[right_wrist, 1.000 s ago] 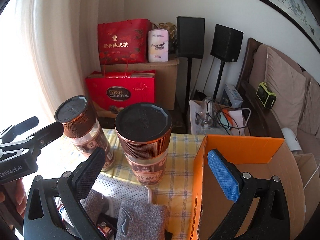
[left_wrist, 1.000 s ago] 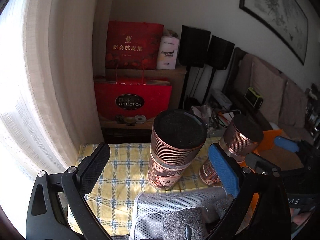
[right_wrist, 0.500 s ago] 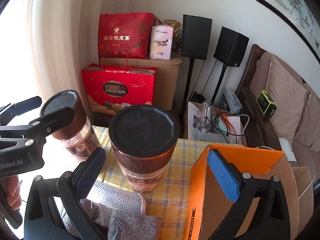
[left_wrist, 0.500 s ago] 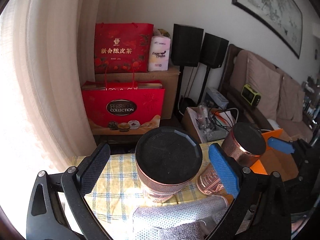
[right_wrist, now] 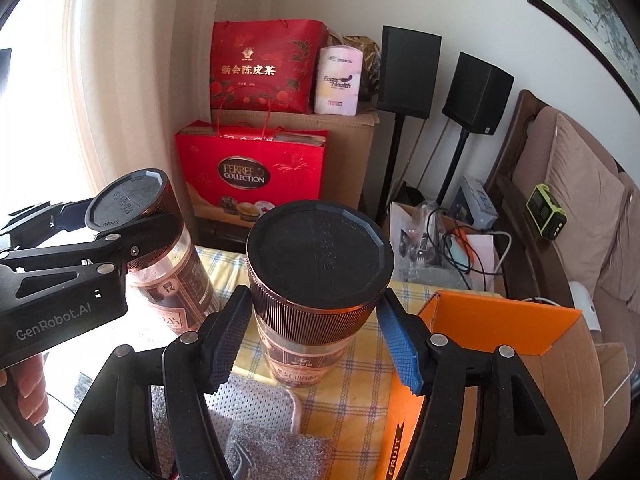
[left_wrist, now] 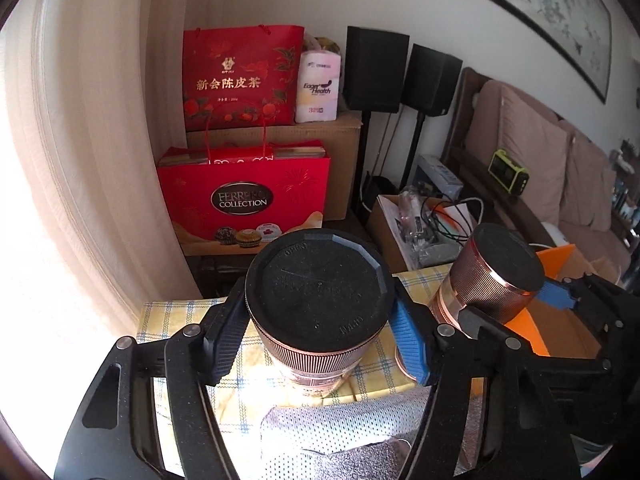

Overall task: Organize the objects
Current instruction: 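Lift both held jars and carry them over the open cardboard box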

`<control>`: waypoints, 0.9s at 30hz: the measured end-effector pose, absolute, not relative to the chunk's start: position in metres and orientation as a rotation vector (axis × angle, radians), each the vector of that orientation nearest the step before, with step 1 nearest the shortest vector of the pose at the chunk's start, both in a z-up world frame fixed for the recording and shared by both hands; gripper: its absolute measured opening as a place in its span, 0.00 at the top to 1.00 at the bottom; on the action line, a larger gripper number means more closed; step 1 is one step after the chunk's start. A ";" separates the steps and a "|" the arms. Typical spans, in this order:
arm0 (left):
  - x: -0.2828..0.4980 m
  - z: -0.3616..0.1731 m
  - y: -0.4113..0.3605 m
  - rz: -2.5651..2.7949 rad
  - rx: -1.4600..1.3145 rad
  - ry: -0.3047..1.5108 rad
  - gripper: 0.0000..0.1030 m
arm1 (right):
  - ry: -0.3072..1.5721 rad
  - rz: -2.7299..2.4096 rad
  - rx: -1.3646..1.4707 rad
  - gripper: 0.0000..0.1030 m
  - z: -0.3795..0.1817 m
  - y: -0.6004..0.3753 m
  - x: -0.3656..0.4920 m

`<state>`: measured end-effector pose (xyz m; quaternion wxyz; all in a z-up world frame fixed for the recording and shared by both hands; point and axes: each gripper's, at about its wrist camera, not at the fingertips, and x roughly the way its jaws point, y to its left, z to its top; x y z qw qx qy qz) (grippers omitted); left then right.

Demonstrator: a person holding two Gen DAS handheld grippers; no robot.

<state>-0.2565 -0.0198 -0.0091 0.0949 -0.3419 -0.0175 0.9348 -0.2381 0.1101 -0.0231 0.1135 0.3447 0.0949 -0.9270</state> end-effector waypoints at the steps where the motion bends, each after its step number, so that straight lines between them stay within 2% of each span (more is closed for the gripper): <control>1: -0.254 -0.007 -0.020 2.776 -1.001 -0.053 0.39 | 0.268 -2.718 1.009 0.36 -0.023 0.111 -0.238; 11: -0.215 0.055 -0.005 2.780 -0.888 0.000 0.39 | 0.217 -2.728 0.883 0.37 0.028 0.127 -0.211; 17: -0.185 0.091 0.024 2.728 -0.846 0.030 0.39 | 0.261 -2.757 0.818 0.37 0.070 0.153 -0.177; 27: -0.138 0.113 0.093 2.534 -0.865 0.044 0.39 | 0.176 -2.784 0.838 0.37 0.103 0.237 -0.122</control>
